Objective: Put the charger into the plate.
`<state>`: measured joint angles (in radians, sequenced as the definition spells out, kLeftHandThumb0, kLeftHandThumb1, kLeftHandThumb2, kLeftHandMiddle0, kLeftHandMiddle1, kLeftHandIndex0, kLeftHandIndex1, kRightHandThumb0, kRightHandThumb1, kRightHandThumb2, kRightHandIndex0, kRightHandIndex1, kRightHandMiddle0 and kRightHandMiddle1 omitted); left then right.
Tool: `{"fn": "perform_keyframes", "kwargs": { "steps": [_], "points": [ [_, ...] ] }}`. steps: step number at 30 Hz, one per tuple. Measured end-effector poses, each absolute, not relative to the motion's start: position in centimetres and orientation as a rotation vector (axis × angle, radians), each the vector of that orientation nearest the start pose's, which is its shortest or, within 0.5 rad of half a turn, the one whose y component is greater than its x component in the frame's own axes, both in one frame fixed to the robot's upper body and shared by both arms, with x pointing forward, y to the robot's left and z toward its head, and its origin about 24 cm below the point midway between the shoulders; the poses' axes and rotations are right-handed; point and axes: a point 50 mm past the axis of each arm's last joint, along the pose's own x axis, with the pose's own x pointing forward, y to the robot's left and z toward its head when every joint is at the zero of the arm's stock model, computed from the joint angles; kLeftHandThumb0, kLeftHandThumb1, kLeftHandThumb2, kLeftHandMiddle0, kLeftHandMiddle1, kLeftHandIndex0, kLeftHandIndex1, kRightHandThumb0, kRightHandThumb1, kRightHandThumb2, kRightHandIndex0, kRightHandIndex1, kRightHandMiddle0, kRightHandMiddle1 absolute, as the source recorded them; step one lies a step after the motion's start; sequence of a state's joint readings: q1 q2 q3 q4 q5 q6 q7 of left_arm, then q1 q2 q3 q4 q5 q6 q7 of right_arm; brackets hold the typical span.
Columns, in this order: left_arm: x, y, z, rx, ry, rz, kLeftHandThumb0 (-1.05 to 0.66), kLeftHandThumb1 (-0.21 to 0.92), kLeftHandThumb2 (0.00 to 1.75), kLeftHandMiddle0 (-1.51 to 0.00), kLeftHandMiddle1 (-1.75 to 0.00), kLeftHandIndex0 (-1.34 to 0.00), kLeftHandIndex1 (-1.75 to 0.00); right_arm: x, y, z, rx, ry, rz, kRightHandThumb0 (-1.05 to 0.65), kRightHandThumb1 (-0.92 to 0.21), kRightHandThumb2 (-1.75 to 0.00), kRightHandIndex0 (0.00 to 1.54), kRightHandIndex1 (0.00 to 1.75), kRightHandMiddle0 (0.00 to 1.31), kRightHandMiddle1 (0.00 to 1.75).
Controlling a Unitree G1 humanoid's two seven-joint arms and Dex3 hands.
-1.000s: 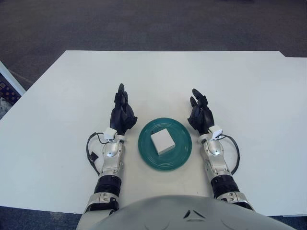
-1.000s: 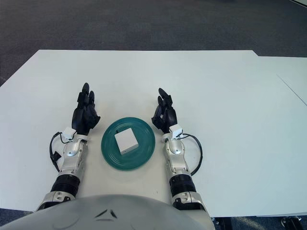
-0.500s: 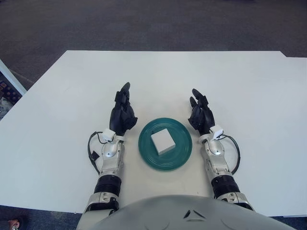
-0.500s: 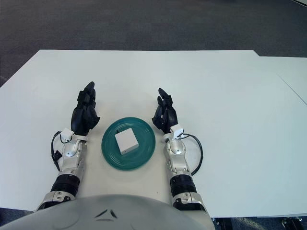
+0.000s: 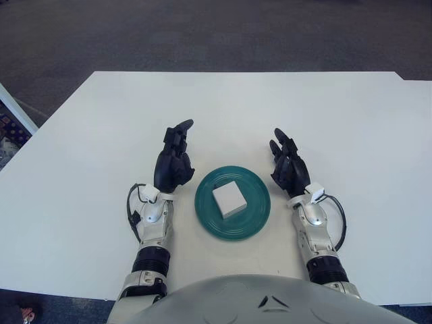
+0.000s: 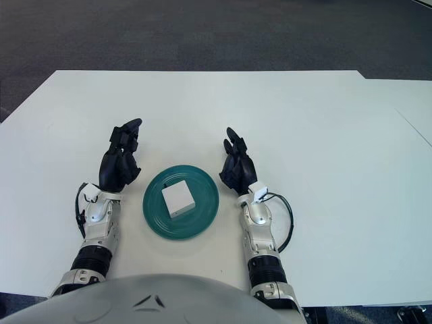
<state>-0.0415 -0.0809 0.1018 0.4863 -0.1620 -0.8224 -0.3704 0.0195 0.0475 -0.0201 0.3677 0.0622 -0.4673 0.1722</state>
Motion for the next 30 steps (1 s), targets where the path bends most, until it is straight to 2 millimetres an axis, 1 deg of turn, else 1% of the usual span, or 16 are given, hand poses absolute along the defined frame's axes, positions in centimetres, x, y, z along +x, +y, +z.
{"fn": "perform_keyframes", "kwargs": {
  "steps": [2, 4, 6, 9, 11, 12, 13, 15, 16, 18, 20, 21, 22, 24, 27, 30],
  "points": [
    [23.4, 14.3, 1.8, -0.122, -0.402, -0.163, -1.05, 0.92, 0.73, 0.0, 0.0, 0.0, -0.72, 23.5, -13.9, -0.2, 0.094, -0.09, 0.119, -0.92, -0.92, -0.92, 0.01, 0.0, 0.0, 0.16],
    [23.4, 14.3, 1.8, -0.116, -0.401, -0.158, -1.05, 0.92, 0.73, 0.0, 0.0, 0.0, -0.87, 23.5, -13.9, -0.2, 0.092, -0.093, 0.119, -0.92, -0.92, -0.92, 0.0, 0.0, 0.0, 0.16],
    [23.4, 14.3, 1.9, -0.113, -0.4, -0.147, -1.05, 0.92, 0.73, -0.03, -0.01, 0.0, -1.16, 23.5, -13.9, -0.2, 0.091, -0.094, 0.116, -0.92, -0.92, -0.9, 0.0, 0.0, 0.01, 0.17],
    [23.4, 14.3, 1.9, -0.111, -0.399, -0.131, -1.05, 0.92, 0.74, -0.05, -0.01, 0.0, -1.3, 23.5, -14.1, -0.2, 0.091, -0.094, 0.102, -0.91, -0.92, -0.88, 0.0, 0.0, 0.0, 0.21],
    [23.4, 14.3, 1.9, -0.106, -0.398, -0.126, -1.05, 0.92, 0.75, -0.05, -0.01, 0.0, -1.28, 23.5, -14.2, -0.2, 0.091, -0.094, 0.091, -0.91, -0.92, -0.88, 0.0, 0.0, 0.0, 0.22],
    [23.4, 14.3, 1.8, -0.103, -0.397, -0.125, -1.05, 0.92, 0.75, -0.03, -0.01, 0.0, -0.99, 23.5, -14.3, -0.2, 0.091, -0.094, 0.086, -0.91, -0.92, -0.87, 0.0, 0.0, 0.0, 0.22],
    [23.4, 14.2, 1.8, -0.1, -0.396, -0.124, -1.05, 0.92, 0.75, -0.02, 0.0, 0.0, -0.83, 23.6, -14.3, -0.2, 0.091, -0.094, 0.081, -0.91, -0.92, -0.88, 0.0, 0.0, 0.0, 0.23],
    [23.4, 14.2, 1.8, -0.094, -0.394, -0.123, -1.05, 0.92, 0.76, -0.01, 0.0, 0.0, -0.7, 23.6, -14.5, -0.2, 0.093, -0.094, 0.071, -0.91, -0.92, -0.88, 0.0, 0.0, 0.0, 0.23],
    [23.4, 14.1, 1.8, -0.09, -0.392, -0.122, -1.05, 0.92, 0.76, -0.01, 0.0, 0.0, -0.8, 23.6, -14.6, -0.2, 0.094, -0.093, 0.066, -0.91, -0.92, -0.88, 0.0, 0.0, 0.0, 0.24],
    [23.4, 14.1, 1.8, -0.084, -0.39, -0.115, -1.05, 0.92, 0.75, -0.1, -0.3, 0.0, -1.07, 23.6, -14.7, -0.2, 0.097, -0.091, 0.058, -0.9, -0.92, -0.85, 0.13, 0.0, 0.0, 0.38],
    [23.3, 14.1, 1.8, -0.079, -0.389, -0.095, -1.05, 0.92, 0.75, -0.1, -0.97, 0.0, -1.32, 23.7, -14.9, -0.2, 0.106, -0.091, 0.046, -0.89, -0.92, -0.83, 0.34, 0.06, 0.07, 0.58],
    [23.3, 14.2, 1.8, -0.079, -0.389, -0.078, -1.04, 0.92, 0.74, -0.18, -1.25, -0.02, -1.48, 23.7, -15.0, -0.2, 0.112, -0.091, 0.037, -0.87, -0.92, -0.8, 0.49, 0.12, 0.14, 0.74],
    [23.3, 14.3, 1.8, -0.081, -0.384, -0.055, -1.04, 0.92, 0.74, -0.21, -1.35, -0.03, -1.53, 23.7, -15.1, -0.2, 0.117, -0.092, 0.027, -0.87, -0.92, -0.8, 0.54, 0.14, 0.16, 0.81],
    [23.1, 14.7, 1.7, -0.084, -0.364, 0.002, -0.95, 0.92, 0.72, -0.46, -1.58, -0.27, -1.66, 23.9, -15.3, -0.2, 0.118, -0.092, 0.006, -0.81, -0.92, -0.74, 0.68, 0.54, 0.34, 1.14],
    [22.8, 15.1, 1.2, -0.073, -0.311, 0.1, -0.79, 0.92, 0.69, -0.75, -1.69, -0.53, -1.72, 24.2, -15.7, -0.1, 0.106, -0.094, -0.041, -0.7, -0.92, -0.65, 0.7, 1.07, 0.5, 1.4],
    [22.3, 15.5, 0.8, -0.063, -0.257, 0.188, -0.64, 0.92, 0.63, -0.94, -1.73, -0.67, -1.74, 24.3, -16.1, -0.1, 0.078, -0.091, -0.096, -0.62, -0.92, -0.6, 0.7, 1.39, 0.59, 1.53]
  ]
}}
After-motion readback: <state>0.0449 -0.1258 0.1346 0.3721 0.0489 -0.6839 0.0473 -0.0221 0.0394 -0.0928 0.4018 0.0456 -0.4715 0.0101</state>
